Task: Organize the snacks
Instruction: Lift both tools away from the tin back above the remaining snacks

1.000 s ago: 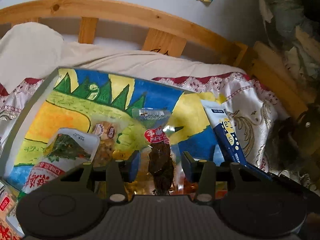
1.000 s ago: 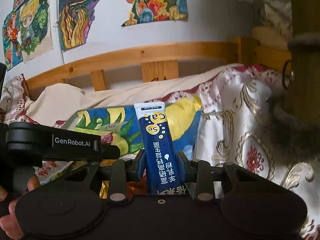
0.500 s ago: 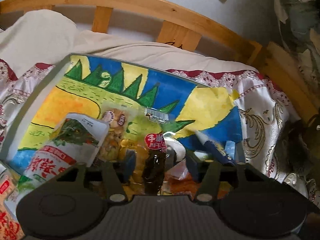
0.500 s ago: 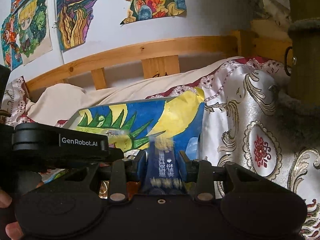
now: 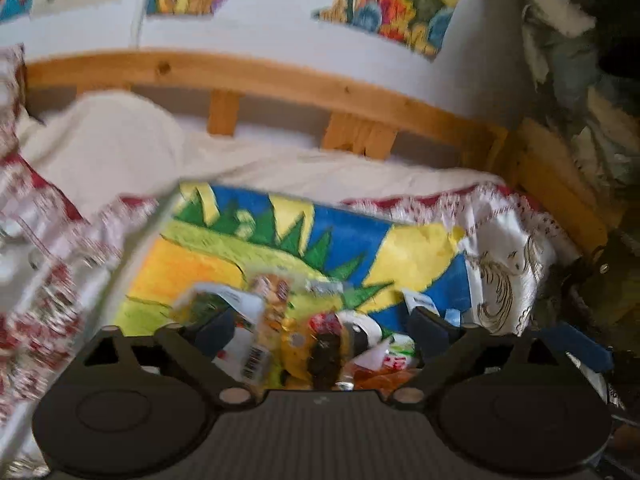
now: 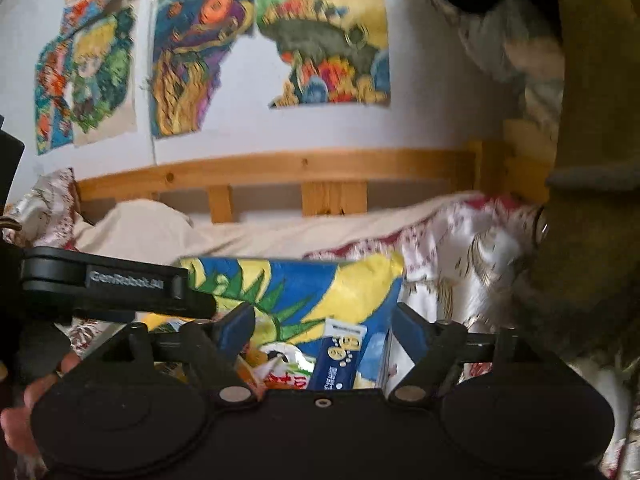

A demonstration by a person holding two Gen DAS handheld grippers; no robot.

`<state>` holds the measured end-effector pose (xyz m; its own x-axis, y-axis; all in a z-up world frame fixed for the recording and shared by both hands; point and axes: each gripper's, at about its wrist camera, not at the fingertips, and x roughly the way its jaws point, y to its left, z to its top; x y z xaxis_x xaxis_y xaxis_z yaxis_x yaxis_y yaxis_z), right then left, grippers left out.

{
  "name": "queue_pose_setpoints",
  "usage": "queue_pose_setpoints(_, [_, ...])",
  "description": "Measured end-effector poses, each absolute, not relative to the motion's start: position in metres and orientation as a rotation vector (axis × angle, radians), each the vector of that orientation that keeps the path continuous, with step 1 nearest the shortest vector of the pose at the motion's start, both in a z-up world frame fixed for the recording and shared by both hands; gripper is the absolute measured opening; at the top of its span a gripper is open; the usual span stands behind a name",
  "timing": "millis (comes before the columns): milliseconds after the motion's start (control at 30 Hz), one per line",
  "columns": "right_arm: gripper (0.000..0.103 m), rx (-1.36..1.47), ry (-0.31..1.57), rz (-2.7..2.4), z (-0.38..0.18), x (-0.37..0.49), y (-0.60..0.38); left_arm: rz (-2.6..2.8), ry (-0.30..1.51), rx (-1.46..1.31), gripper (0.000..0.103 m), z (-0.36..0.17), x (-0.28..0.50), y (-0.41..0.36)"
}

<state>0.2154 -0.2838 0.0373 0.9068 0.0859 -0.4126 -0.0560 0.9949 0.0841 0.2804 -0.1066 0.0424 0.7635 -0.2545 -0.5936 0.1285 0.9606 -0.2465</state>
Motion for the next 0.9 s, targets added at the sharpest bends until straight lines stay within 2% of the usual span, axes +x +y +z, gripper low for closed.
queue_pose_setpoints(133, [0.087,0.041,0.393,0.095,0.059,0.190,-0.280,-0.204,0.612,-0.192,0.101,0.062,0.254,-0.087])
queue_pose_setpoints(200, [0.095,0.037,0.375,0.106,0.069,0.176,-0.278,-0.212,0.579,-0.176,0.102,0.070,0.236,-0.078])
queue_pose_setpoints(367, [0.101,0.048,0.348,0.127,0.090,0.136,-0.272,-0.209,0.506,-0.157,0.102,0.084,0.190,-0.056])
queue_pose_setpoints(600, [0.102,0.051,0.312,0.145,0.107,0.071,-0.260,-0.213,0.471,-0.150,0.103,0.093,0.129,-0.030])
queue_pose_setpoints(900, [0.102,0.045,0.304,0.156,0.108,0.013,-0.243,-0.208,0.461,-0.107,0.103,0.079,0.061,-0.013])
